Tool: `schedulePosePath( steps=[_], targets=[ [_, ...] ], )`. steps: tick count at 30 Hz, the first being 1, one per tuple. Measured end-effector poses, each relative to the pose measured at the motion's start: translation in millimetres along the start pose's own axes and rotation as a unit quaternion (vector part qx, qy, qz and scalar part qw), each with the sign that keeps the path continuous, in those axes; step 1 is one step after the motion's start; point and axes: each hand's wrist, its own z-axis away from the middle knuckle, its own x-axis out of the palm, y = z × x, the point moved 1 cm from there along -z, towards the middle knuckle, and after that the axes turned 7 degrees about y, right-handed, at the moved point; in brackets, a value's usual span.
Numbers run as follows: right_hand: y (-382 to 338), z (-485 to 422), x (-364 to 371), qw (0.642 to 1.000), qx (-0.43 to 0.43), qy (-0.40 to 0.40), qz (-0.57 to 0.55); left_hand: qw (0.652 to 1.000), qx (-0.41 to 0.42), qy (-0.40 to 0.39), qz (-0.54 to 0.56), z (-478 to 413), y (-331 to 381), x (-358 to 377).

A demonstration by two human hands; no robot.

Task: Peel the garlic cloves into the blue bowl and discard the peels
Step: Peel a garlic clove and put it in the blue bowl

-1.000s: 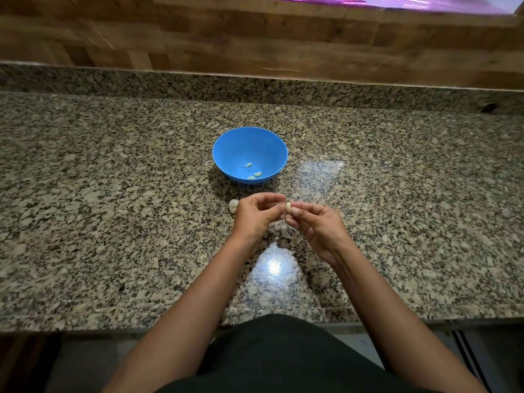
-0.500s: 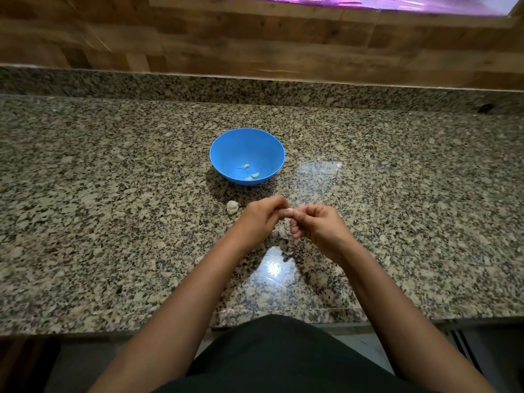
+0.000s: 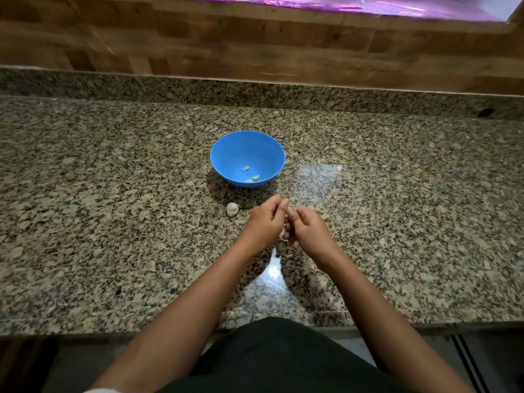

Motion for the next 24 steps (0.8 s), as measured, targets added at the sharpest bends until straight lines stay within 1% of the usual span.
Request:
schedulePosePath(
  steps=[3,5,6,9,12,15,18,20,24],
  targets=[
    [2,-2,-4,0.997,-0.027,0.001,0.078,1.000,0.016,-0.003,-0.008,0,-4,-1],
    [2,-3,-6,0.995,-0.047,0.015,0.088,1.000,0.013,0.007,0.001,0,-5,-1],
    [2,-3,-6,0.997,-0.046,0.023,0.056,1.000,0.005,0.009,0.014,0,-6,-1],
    [3,-5,-8,0.994,-0.007,0.025,-0.102,0.998,-0.024,0.002,0.061,0,-5,0],
    [4,-7,-8,0.976,0.020,0.010,-0.217,0.992,-0.056,0.004,0.115,0,-4,2],
    [4,-8,-12,0.944,0.062,-0.001,-0.325,0.980,-0.088,0.007,0.179,-1,-5,-1],
    [3,-10,-19,0.930,0.082,-0.010,-0.358,0.971,-0.096,0.019,0.219,0,-4,-5],
    [3,-12,-21,0.931,0.083,-0.009,-0.356,0.969,-0.092,0.032,0.229,0,-2,-6],
    [1,-13,-18,0.937,0.076,-0.003,-0.342,0.972,-0.090,0.032,0.215,0,-1,-4]
  ],
)
